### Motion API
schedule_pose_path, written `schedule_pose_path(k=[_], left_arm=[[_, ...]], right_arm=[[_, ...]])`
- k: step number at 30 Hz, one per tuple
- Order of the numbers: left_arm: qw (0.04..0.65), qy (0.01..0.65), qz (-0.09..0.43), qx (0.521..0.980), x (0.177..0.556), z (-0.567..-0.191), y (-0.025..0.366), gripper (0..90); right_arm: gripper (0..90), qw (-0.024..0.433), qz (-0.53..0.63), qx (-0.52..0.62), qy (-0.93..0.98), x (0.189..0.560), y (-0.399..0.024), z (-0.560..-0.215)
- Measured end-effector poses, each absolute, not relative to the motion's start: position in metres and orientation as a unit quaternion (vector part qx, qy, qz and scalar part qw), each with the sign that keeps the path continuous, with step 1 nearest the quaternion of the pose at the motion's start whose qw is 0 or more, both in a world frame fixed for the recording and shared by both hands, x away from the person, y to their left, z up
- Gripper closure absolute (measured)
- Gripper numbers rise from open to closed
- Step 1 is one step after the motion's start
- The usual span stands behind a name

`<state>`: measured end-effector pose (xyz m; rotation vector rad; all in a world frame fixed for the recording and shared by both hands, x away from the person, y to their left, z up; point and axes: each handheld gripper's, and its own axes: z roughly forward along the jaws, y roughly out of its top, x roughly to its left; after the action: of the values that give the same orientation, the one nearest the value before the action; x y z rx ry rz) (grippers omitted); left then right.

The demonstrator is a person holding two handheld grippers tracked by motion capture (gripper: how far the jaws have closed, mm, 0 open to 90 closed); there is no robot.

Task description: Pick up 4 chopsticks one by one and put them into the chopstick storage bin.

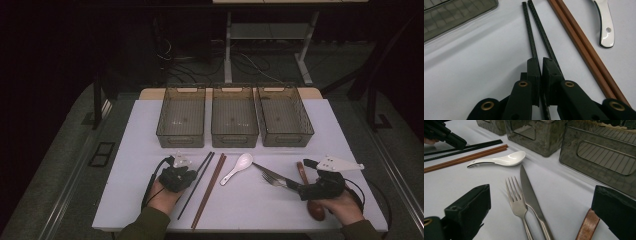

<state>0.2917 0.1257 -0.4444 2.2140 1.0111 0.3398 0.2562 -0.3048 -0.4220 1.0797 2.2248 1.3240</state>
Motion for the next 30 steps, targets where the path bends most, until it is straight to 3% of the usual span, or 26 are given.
schedule_pose_path(k=[10,30], left_arm=[[0.331,0.377,0.136,0.854,0.293,-0.443,0.125,85.9],[0.379,0.367,0.081,0.845,0.299,-0.43,0.148,85.9]], right_arm=[[2.7,0.168,0.467,0.38,0.78,0.256,-0.306,-0.422],[2.7,0.166,0.468,0.379,0.781,0.256,-0.305,-0.422]])
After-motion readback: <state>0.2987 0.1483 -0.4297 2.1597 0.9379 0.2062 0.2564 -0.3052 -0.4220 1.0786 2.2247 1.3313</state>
